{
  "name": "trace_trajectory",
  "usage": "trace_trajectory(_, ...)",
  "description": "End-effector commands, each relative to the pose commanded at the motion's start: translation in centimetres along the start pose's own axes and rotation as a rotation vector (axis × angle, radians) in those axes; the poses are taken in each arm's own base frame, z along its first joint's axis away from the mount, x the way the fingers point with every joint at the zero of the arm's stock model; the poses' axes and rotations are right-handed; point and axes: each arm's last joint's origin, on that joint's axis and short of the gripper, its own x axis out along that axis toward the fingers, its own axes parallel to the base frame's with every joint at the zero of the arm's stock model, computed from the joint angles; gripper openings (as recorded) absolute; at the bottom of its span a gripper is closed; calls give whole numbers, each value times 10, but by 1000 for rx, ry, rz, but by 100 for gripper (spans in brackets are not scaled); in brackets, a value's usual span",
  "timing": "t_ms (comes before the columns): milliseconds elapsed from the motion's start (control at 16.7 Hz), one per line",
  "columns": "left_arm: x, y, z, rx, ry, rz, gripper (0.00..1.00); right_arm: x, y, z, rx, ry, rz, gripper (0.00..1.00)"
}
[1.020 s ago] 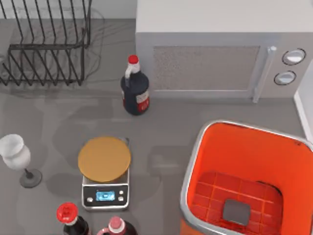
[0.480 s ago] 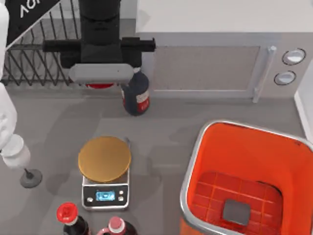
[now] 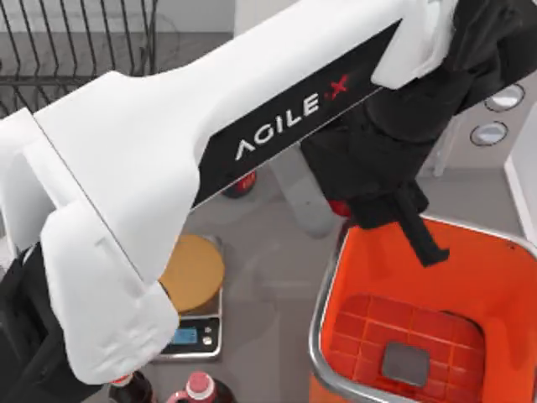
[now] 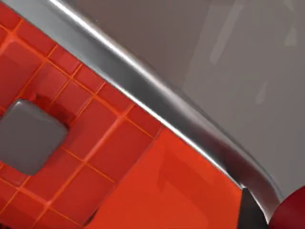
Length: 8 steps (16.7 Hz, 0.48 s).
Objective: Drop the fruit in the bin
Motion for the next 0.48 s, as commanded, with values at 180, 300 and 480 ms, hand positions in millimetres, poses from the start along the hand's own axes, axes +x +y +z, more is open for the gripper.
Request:
trace_trajectory(180,-8,53,-13,272,24,-23,0,0,0,0,0,0,0,100)
trace_trajectory(300,-11,72,-16,364,32,-33,0,0,0,0,0,0,0,100)
trace_trajectory(480,-12,76,-17,381,34,-35,0,0,0,0,0,0,0,100)
